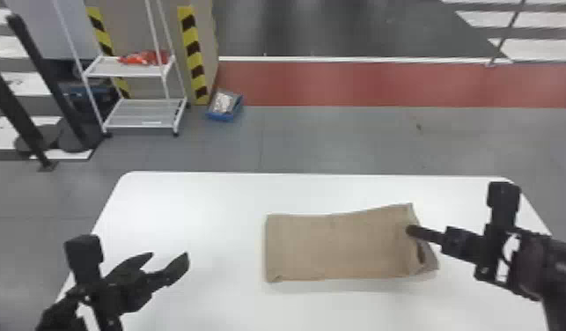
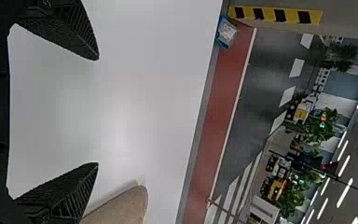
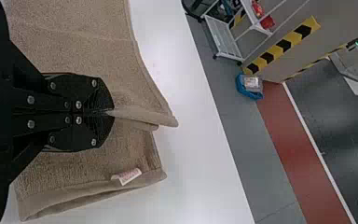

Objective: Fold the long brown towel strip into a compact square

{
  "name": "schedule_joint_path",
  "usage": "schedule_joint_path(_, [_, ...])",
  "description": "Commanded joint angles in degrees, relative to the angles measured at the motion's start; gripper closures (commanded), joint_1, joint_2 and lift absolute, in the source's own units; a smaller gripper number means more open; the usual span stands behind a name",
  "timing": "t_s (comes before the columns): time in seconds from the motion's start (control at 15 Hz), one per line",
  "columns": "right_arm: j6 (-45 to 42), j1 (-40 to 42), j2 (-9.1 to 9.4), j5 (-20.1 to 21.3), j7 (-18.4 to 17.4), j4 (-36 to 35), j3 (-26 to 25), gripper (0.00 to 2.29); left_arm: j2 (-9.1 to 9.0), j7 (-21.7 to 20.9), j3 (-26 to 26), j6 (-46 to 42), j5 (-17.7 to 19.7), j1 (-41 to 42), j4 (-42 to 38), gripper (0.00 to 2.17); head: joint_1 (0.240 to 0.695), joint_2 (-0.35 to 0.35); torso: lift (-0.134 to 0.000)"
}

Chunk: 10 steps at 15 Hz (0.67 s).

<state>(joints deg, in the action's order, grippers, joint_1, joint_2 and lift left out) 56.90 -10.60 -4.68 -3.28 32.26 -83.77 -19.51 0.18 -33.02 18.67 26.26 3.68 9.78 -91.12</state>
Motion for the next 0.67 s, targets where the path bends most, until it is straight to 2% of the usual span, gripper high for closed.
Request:
schedule_joint_path(0.0, [-4.2,-1.4,-0.42,1.3,0.0,6.1,-0.2,1.17,-0.32,0.0,-0.2,-0.5,0.0,-0.2,0.6,0.07,0.695,-0.008,0.0])
schedule_joint_path(0.33, [-3.0,-0.8,-0.16,1.3,-0.4,4.3,2.6,1.17,-0.32,-0.1,0.1,-0.5,0.0,0.0,0.5,0.08,0.695,-0.014,0.0])
schedule_joint_path(0.47, [-0.3,1.0,-0.07,-1.3,-0.1,-0.8,0.4,1.17,-0.32,-0.3,0.6,-0.5,0.1,0.2,0.3,0.08,0.695,-0.003,0.0])
schedule_joint_path(0.6, [1.4,-0.6,-0.33,-1.6,-0.3,-1.2,-3.4,1.17,-0.32,-0.3,0.6,-0.5,0.1,0.2,0.4,0.08,0.695,0.0,0.0])
